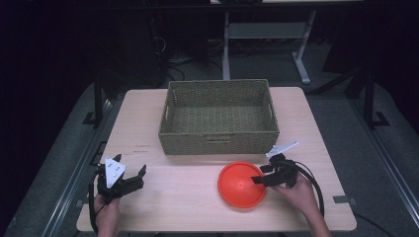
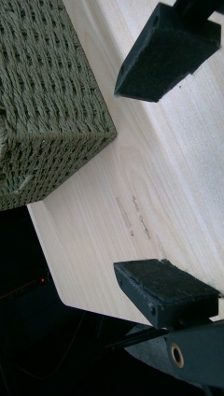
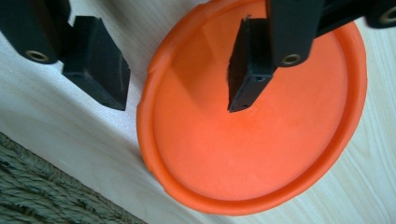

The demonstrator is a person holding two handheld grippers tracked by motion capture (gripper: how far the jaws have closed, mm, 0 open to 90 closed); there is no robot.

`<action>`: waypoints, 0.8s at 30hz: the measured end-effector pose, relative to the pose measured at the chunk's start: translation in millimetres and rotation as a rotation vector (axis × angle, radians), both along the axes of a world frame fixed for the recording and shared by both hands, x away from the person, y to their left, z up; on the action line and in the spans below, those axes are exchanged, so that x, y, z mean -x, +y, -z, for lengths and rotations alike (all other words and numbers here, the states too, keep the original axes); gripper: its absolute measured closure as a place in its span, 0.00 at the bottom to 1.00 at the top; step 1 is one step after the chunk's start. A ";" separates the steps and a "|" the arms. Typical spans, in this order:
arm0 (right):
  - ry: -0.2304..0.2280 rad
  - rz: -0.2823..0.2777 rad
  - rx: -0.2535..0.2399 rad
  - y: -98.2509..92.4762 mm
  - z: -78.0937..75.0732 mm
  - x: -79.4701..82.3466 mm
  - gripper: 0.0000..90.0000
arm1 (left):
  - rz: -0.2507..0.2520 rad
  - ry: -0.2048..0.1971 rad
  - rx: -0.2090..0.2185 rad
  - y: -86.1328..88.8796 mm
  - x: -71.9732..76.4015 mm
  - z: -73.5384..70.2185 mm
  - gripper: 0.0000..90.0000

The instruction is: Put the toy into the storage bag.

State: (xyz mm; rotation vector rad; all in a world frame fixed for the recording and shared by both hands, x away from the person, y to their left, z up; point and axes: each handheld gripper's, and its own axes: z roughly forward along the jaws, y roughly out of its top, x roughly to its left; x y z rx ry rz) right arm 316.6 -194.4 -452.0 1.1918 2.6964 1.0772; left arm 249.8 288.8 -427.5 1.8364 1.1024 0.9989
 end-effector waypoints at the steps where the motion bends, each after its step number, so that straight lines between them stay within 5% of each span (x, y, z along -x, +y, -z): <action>1: 0.000 0.000 0.000 0.0 0.0 0.0 0.45 | 0.000 0.000 0.000 0.0 0.0 0.0 0.14; 14: 0.040 -0.016 -0.013 3.0 6.6 -3.5 0.50 | 0.003 -0.007 -0.008 -2.2 0.8 0.1 0.14; 24: 0.030 -0.013 -0.015 1.7 7.6 -2.8 0.57 | 0.001 -0.007 -0.008 -1.2 0.6 0.0 0.14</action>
